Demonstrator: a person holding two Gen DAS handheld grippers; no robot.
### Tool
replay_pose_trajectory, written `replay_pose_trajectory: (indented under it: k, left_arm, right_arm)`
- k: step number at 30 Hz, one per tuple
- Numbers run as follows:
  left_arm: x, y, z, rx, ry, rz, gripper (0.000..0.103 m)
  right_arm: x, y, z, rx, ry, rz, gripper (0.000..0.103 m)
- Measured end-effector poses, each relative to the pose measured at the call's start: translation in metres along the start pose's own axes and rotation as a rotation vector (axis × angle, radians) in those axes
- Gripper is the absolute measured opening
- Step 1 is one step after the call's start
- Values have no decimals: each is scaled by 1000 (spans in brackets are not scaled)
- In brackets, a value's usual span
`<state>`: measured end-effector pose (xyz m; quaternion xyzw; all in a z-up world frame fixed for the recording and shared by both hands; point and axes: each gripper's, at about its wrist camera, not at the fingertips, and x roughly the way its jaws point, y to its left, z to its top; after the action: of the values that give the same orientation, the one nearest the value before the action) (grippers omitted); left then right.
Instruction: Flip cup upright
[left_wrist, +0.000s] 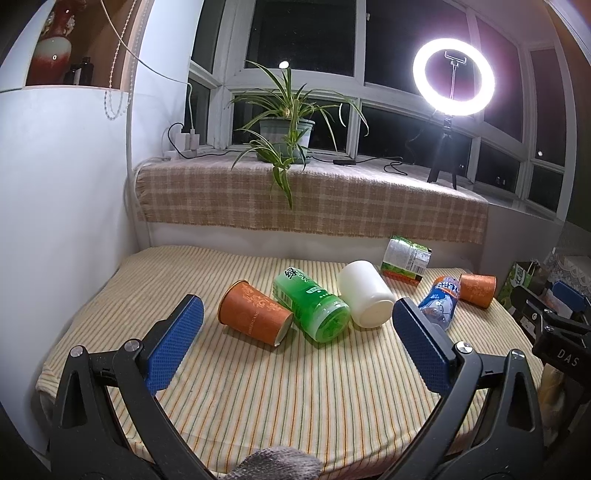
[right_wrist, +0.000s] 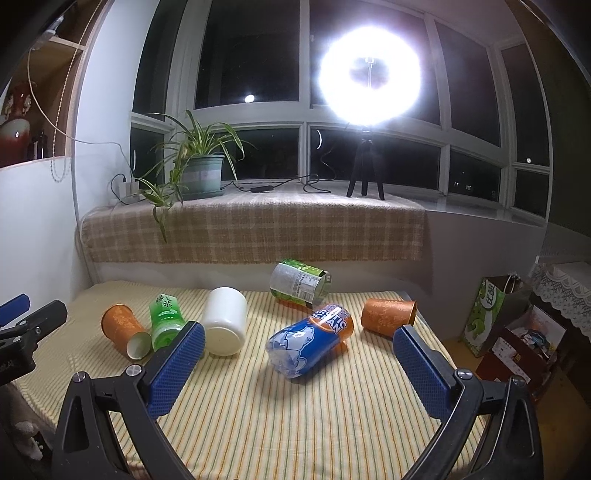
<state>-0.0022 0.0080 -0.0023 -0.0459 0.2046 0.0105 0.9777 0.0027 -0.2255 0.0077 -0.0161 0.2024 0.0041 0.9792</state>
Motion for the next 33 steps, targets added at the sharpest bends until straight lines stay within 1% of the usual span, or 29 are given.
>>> replay_pose_trajectory:
  k: [15,24,33]
  left_arm:
    - [0,4,-1,-3,0,-6,103]
    - [5,2,0,7,15,-13,103]
    - [5,1,0,9,14,-16,103]
  right_arm:
    - [8,-4,1,28,36,12,103]
    - [8,-6,1,30,35,12,103]
    - [8,-6,1,33,35,7,103]
